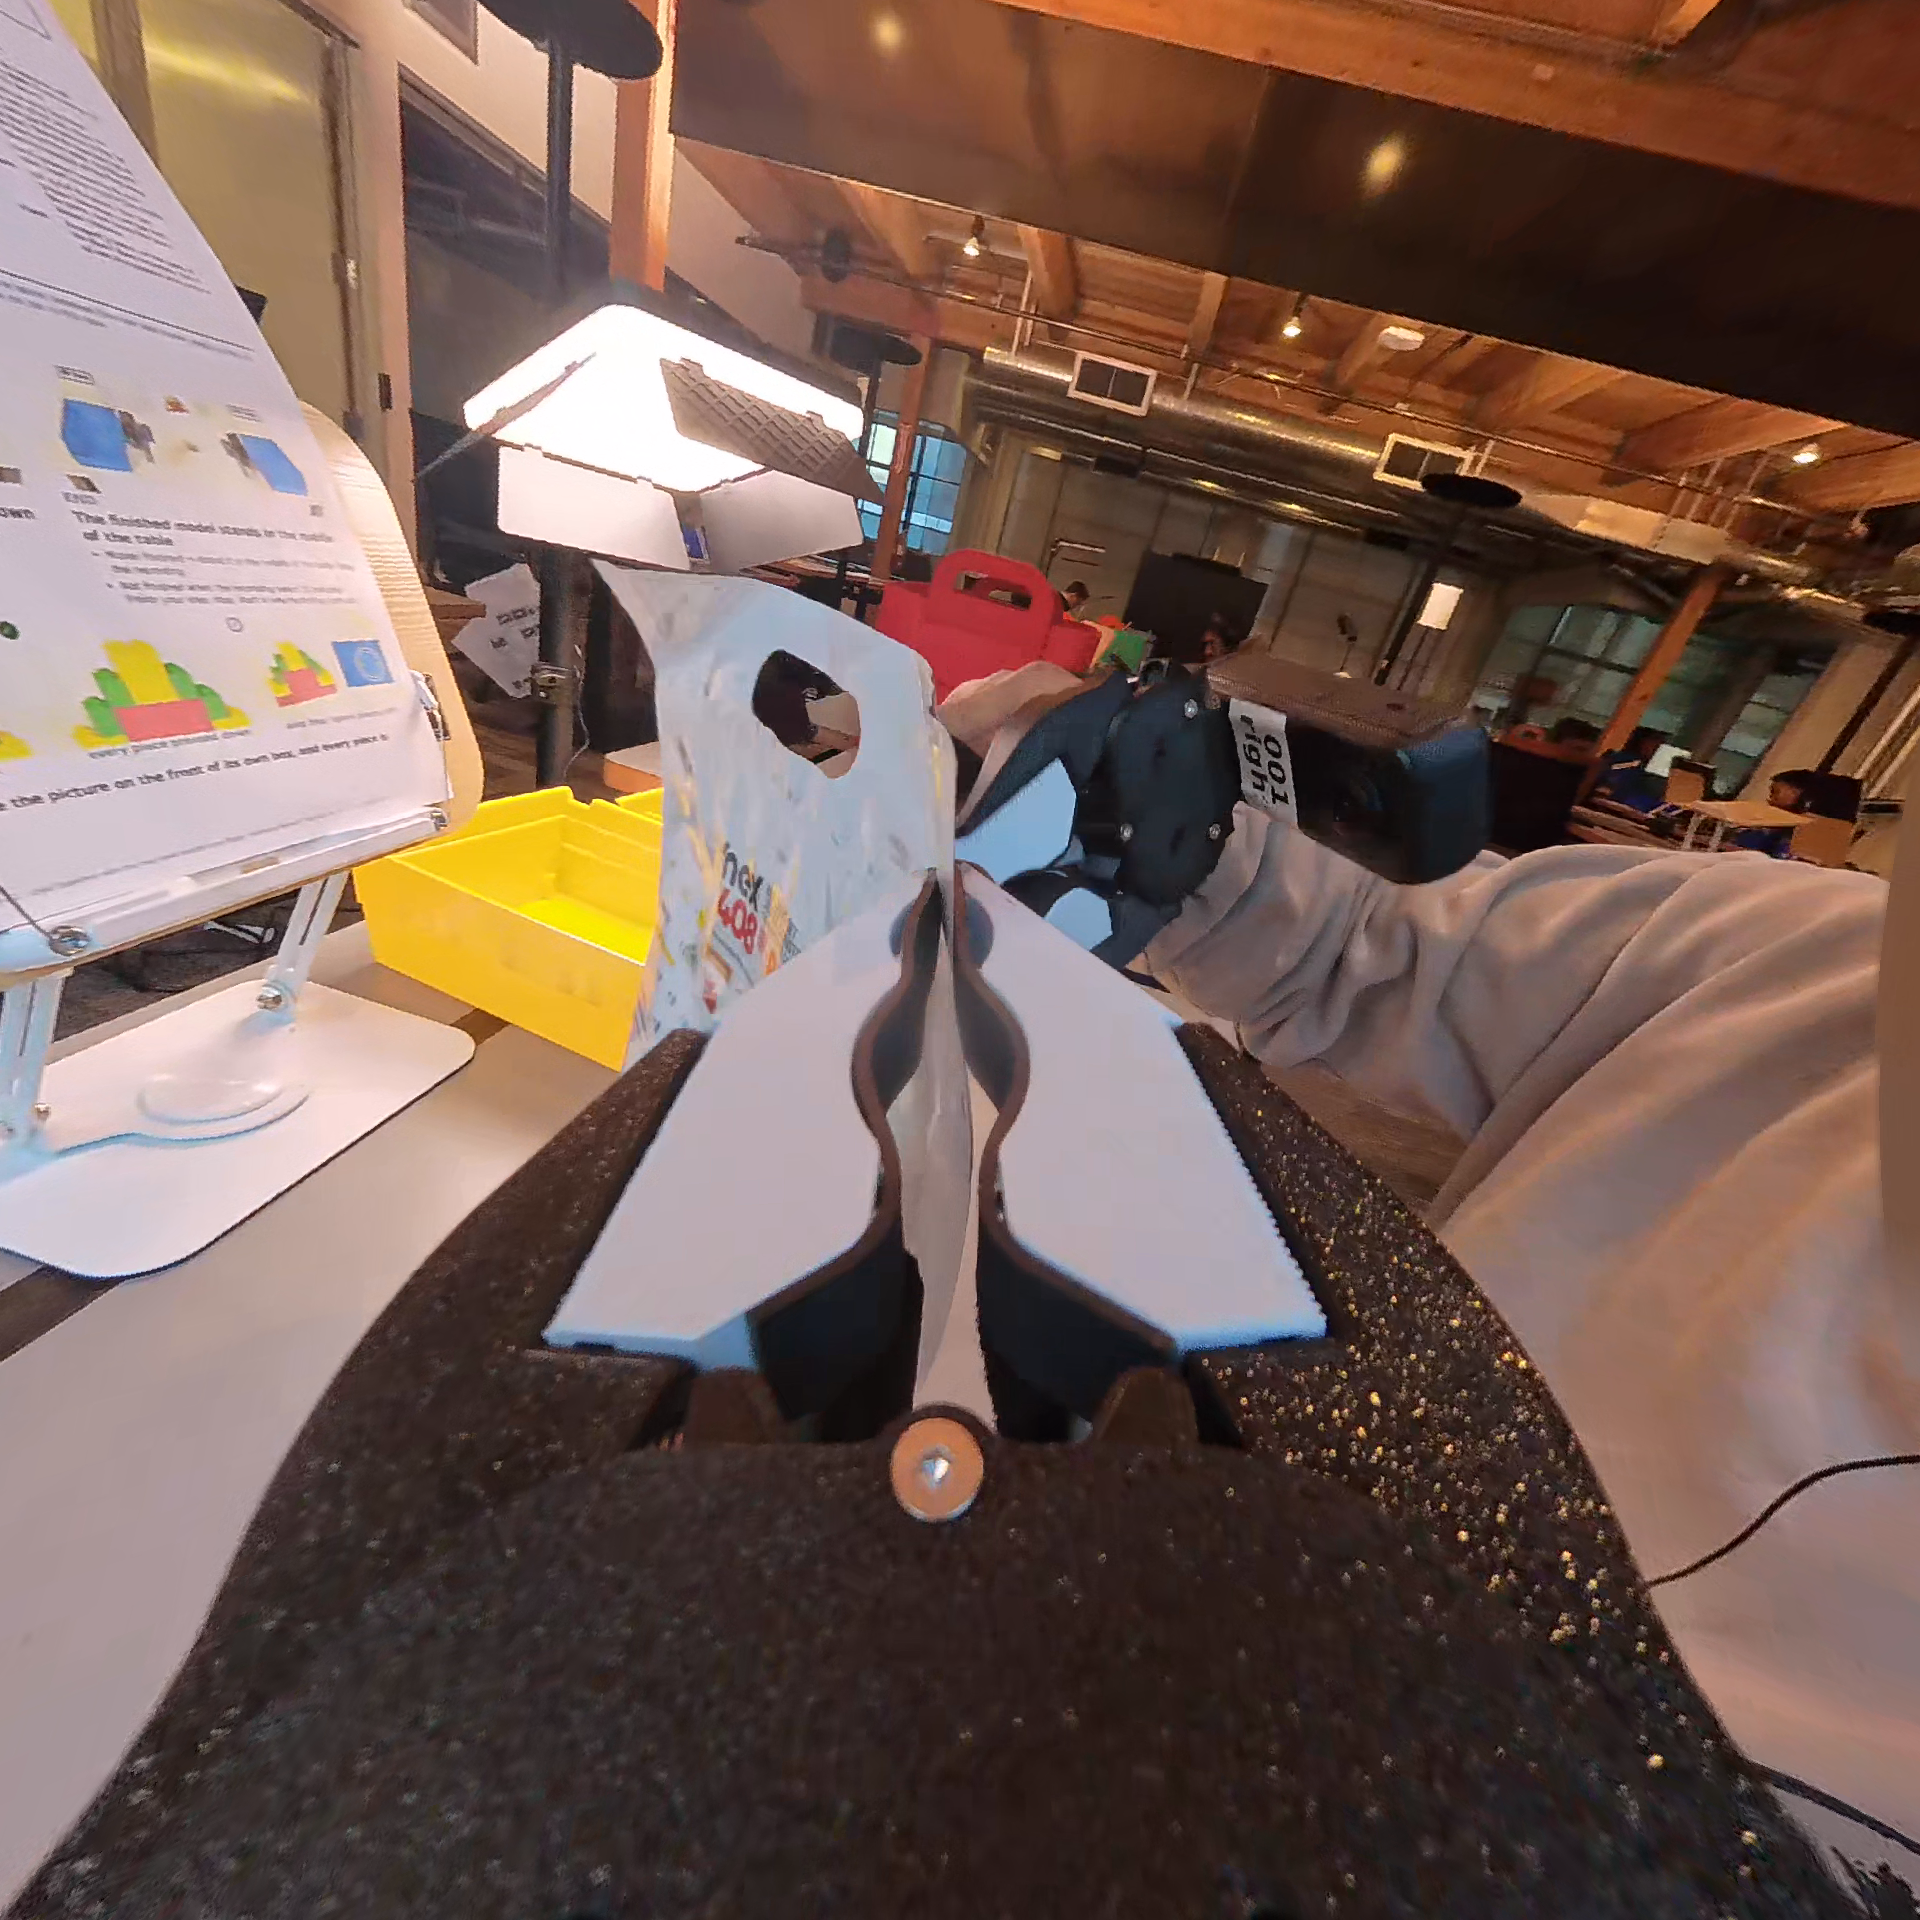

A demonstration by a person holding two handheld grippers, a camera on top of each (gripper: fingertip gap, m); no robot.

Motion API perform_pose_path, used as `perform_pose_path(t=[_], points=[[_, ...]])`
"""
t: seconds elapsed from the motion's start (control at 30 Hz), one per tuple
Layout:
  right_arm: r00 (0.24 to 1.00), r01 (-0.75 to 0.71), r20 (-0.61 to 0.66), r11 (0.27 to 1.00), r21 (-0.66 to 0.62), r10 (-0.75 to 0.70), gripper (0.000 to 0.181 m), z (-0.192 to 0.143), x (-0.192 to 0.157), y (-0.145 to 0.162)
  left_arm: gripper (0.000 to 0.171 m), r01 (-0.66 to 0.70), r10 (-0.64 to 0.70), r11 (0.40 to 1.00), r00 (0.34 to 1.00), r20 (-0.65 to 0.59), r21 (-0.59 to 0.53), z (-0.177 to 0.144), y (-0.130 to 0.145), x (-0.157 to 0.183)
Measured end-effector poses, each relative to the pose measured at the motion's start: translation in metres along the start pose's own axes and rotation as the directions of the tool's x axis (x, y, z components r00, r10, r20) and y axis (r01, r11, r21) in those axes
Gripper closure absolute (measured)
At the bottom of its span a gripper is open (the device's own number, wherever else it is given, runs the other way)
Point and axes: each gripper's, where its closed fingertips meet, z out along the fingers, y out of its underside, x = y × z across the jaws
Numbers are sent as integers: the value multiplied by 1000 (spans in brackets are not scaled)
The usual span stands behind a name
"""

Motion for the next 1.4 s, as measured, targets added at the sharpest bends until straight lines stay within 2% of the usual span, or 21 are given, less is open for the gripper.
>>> perform_pose_path(t=[0.07, 0.17, 0.2, 0.23, 0.27, 0.3, 0.33, 0.37, 0.6, 0.77, 0.83, 0.93, 1.0, 1.07, 1.13, 1.17, 1.2, 1.23, 1.3, 1.4], points=[[996, 59, -67, 998, 6, -58, 181, -3, 5, -2, 171, -25, 25, 1000, 999, 38, -2, -2, -1, -3], [977, 17, -214, 994, 112, 7, 176, -22, 32, -17, 170, -110, 112, 994, 984, 138, -19, -5, -2, -12], [971, 1, -236, 992, 124, 29, 164, -25, 38, -18, 156, -141, 148, 989, 974, 170, -51, -5, 1, -15], [969, -7, -244, 992, 125, 38, 161, -26, 40, -17, 142, -164, 180, 982, 963, 199, -97, -4, 7, -18], [968, -3, -248, 992, 126, 34, 160, -24, 40, -17, 136, -180, 206, 975, 952, 224, -133, -2, 11, -20], [970, 8, -243, 992, 122, 22, 160, -22, 37, -17, 144, -192, 223, 971, 945, 238, -146, 0, 12, -21], [971, 20, -239, 993, 117, 8, 160, -19, 33, -17, 164, -196, 225, 971, 944, 240, -140, 2, 12, -19], [969, 36, -248, 993, 113, -7, 159, -17, 32, -18, 171, -186, 213, 973, 949, 231, -135, 5, 12, -17], [948, 82, -314, 990, 111, -43, 161, -13, 33, -23, 171, 13, -8, 998, 996, 86, -61, 10, 12, -9], [962, 59, -273, 990, 129, -21, 164, -10, 29, -23, 171, 76, -76, 996, 997, -5, -52, 18, 17, -4], [967, 63, -252, 989, 135, -27, 180, -13, 30, -23, 171, 75, -76, 996, 997, -16, -50, 18, 17, -3], [997, 67, -51, 985, 160, -60, 181, -8, -3, -29, 171, 54, -54, 998, 999, 7, -32, 14, 12, -5], [973, 208, -122, 975, 74, -198, 181, -6, -6, -26, 171, 35, -35, 998, 999, 12, -47, 14, 13, -4], [970, 150, -210, 979, 136, -120, 181, -19, 11, -38, 171, 16, -14, 998, 1000, 27, -54, 12, 13, -5], [957, 103, -285, 985, 140, -60, 181, -30, 31, -36, 171, 11, -10, 998, 1000, 12, -59, 12, 15, -3], [952, 104, -300, 985, 137, -58, 179, -31, 36, -35, 171, 15, -15, 998, 1000, -4, -58, 14, 16, -1], [954, 99, -294, 987, 130, -57, 169, -29, 35, -33, 171, 20, -21, 998, 1000, -9, -55, 15, 16, 0], [960, 93, -275, 988, 123, -56, 163, -25, 32, -32, 165, 18, -18, 998, 1000, 3, -58, 16, 17, -2], [960, 103, -273, 988, 113, -69, 163, -20, 28, -31, 156, -25, 34, 992, 997, 70, -120, 17, 26, -9], [951, 109, -300, 988, 109, -72, 163, -16, 30, -32, 168, -80, 104, 982, 985, 137, -171, 18, 29, -11]])
